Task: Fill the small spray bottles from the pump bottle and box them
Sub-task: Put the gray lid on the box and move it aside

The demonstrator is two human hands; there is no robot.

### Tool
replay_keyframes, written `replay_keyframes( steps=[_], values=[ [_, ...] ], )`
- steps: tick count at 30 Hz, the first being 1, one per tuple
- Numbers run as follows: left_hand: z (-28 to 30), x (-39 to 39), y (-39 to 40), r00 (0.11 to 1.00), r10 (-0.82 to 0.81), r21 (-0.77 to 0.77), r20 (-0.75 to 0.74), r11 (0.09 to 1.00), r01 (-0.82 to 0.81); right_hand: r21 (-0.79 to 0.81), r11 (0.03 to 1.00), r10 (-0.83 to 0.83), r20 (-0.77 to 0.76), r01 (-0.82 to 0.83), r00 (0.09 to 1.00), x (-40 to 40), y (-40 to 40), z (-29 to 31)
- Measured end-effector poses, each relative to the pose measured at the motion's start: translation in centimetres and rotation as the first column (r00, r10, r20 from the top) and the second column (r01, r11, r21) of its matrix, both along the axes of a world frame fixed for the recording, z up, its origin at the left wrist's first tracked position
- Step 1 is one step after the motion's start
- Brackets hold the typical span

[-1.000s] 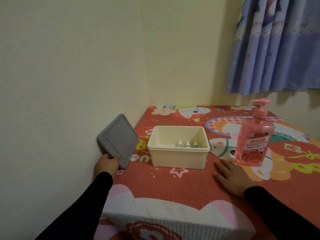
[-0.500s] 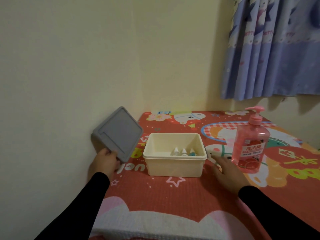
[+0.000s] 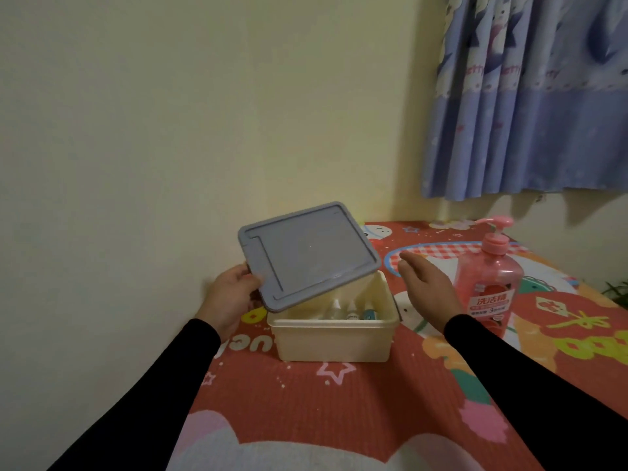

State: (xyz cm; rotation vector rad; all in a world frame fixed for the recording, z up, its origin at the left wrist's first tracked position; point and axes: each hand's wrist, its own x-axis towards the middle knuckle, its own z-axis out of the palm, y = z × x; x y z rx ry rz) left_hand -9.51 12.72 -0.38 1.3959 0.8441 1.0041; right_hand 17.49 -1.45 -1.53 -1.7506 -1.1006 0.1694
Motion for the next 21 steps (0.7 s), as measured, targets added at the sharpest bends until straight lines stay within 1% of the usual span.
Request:
replay_keyframes(
  steps=[3, 6, 8, 10, 13, 15, 17, 19, 21],
  values=[
    [0.1, 1.0, 0.1, 0.996, -0.085, -0.011, -0.008, 0.996, 0.085, 0.037, 0.998, 0.056, -0.158, -0.051, 0.986, 0.1, 0.7, 0.3],
    [0.2, 1.8, 0.5, 0.988, -0.152, -0.009, -0.038, 0.988, 0.152, 0.045, 0.993, 0.118, -0.247, -0.11, 0.962, -0.1, 1.2, 0.6],
    [0.2, 2.3, 0.9, 0.987, -0.154, -0.001, -0.04, 0.988, 0.154, 0.079, 0.987, 0.156, -0.312, -0.138, 0.937, -0.3, 1.5, 0.7],
    [0.1, 2.9, 1.1, 0.993, -0.112, 0.029, -0.045, 0.993, 0.113, 0.121, 0.978, 0.2, -0.354, -0.167, 0.914, -0.4, 1.6, 0.1],
    [-0.5, 3.7, 1.3, 0.993, -0.003, 0.111, -0.117, 0.994, 0.016, 0.053, 0.976, 0.217, -0.353, -0.212, 0.91, -0.8, 2.1, -1.0],
    [-1.2, 4.0, 1.7, 0.98, 0.034, 0.187, -0.195, 0.982, 0.003, 0.043, 0.972, 0.232, -0.364, -0.233, 0.902, -0.5, 2.6, -2.5],
    [-2.0, 4.4, 2.2, 0.965, 0.072, 0.222, -0.253, 0.975, -0.015, 0.04, 0.975, 0.219, -0.343, -0.219, 0.913, -1.1, 2.5, -2.8],
    [-2.2, 4.7, 2.1, 0.951, 0.11, 0.235, -0.289, 0.971, -0.041, 0.033, 0.983, 0.183, -0.314, -0.181, 0.932, -1.7, 2.4, -3.2],
    [-2.4, 4.9, 1.8, 0.944, 0.109, 0.202, -0.31, 0.978, -0.046, -0.004, 0.988, 0.145, -0.266, -0.152, 0.953, -1.7, 2.3, -3.7]
  ],
)
